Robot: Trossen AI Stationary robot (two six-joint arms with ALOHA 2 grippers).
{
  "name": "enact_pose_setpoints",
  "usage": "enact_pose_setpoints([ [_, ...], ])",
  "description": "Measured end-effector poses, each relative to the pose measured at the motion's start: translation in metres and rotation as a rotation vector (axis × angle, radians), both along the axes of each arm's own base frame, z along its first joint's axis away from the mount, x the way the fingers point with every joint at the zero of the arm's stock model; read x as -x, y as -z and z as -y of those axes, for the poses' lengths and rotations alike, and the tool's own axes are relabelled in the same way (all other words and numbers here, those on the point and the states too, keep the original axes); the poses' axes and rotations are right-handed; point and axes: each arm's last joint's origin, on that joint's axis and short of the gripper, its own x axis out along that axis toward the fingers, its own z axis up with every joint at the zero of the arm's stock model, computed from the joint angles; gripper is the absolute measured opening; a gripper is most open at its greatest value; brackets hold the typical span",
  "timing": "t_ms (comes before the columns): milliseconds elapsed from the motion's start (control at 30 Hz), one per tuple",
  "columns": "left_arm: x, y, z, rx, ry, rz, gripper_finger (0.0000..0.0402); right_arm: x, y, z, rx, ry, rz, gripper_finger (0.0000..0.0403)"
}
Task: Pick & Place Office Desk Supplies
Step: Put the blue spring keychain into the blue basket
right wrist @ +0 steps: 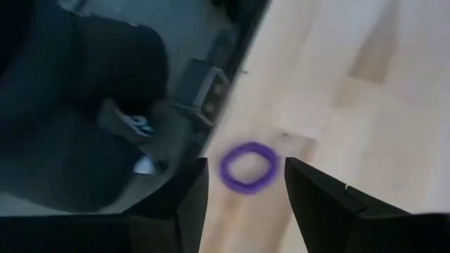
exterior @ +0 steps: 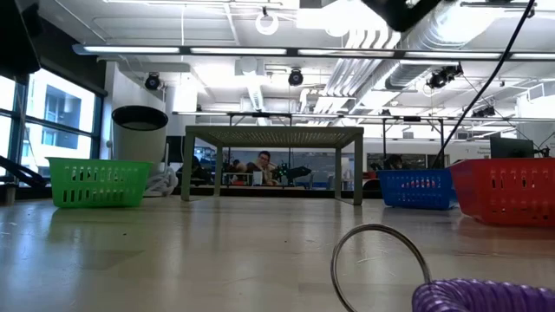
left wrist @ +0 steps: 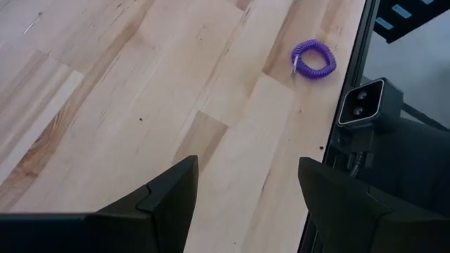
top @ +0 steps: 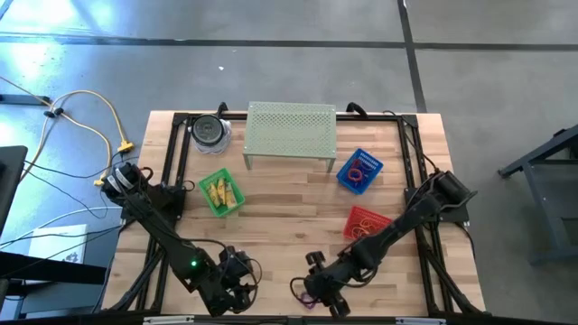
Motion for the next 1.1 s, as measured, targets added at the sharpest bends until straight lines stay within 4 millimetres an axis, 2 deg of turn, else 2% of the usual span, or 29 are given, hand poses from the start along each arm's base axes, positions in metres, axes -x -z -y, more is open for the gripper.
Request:
enact_pose_setpoints([
  [167,0.000,0.000,0.000,0.010,-0.009,0.000,0.0239,-0.002,-0.011,0.002,-0.080,0.019,0.021,0.0153],
  [333,0.001,0.000,0.001,0.022,-0.018,-0.001,0.0239,0.000,-0.006,-0.006,-0.170,-0.080,-0.045,0.0132],
  [400,0.001,0.000,0.001,0.040,-0.037,-0.003,0.0239,0.001,-0.006,-0.006,-0.197,-0.050,-0.084,0.0127],
  [600,0.004,0.000,0.004,0.053,-0.038,-0.004,0.0239,0.006,-0.005,-0.005,-0.114,-0.114,-0.065,0.0125],
  [733,0.006,0.000,0.005,0.033,-0.012,-0.004,0.0239,0.004,-0.028,-0.005,-0.034,-0.103,-0.037,0.0125],
  [933,0.006,0.000,0.005,0.026,-0.010,-0.007,0.0239,0.008,-0.072,-0.015,0.157,-0.070,0.037,0.0125],
  [1033,0.006,0.001,0.005,0.010,0.006,-0.010,0.0239,0.009,-0.077,-0.012,0.172,0.008,0.017,0.0125],
  [1100,0.006,0.001,0.005,-0.007,0.024,-0.010,0.0239,0.007,-0.070,-0.007,0.209,0.055,-0.019,0.0125],
])
